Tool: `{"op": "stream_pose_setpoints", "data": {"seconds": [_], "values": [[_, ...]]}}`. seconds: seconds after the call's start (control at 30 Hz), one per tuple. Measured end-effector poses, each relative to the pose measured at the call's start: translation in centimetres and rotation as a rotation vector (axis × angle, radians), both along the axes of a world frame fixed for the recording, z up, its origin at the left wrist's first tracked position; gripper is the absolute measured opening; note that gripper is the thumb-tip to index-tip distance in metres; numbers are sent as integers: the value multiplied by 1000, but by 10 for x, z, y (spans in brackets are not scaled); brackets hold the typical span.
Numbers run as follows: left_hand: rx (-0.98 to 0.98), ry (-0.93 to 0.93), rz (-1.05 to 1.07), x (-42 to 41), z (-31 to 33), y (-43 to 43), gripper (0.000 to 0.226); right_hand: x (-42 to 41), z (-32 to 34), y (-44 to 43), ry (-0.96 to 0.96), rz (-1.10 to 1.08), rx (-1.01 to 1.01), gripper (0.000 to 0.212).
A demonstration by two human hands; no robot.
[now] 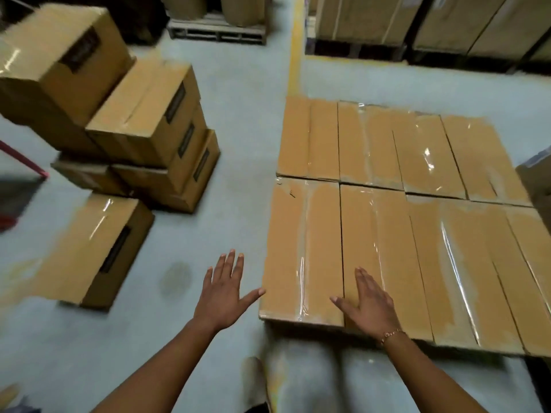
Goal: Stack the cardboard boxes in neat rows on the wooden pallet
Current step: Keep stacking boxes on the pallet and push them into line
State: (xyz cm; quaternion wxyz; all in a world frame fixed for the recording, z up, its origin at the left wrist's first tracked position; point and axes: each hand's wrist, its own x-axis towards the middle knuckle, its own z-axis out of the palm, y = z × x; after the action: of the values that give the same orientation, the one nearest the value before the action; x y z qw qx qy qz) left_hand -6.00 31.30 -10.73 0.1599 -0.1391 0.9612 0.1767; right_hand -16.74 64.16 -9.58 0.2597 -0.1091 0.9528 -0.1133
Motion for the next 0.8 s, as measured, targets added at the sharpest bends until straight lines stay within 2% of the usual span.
{"op": "stream_pose_setpoints", "data": {"seconds": [0.17,0.3,0.4,0.5,0.63,0.8], "values": [[12,86,164,23,63,-36,120,11,48,-41,25,85,-97,95],[5,133,286,60,90,-58,110,18,69,-77,5,180,-180,91],[3,165,386,92,102,-73,107,27,76,-108,-30,267,-247,89],[10,161,469,125,110,-86,124,40,81,-137,-84,338,-274,89],[33,181,593,162,114,-115,121,53,92,-186,-135,392,-313,102],[56,163,709,201,102,-173,121,66,83,-271,-177,470,-324,85]]}}
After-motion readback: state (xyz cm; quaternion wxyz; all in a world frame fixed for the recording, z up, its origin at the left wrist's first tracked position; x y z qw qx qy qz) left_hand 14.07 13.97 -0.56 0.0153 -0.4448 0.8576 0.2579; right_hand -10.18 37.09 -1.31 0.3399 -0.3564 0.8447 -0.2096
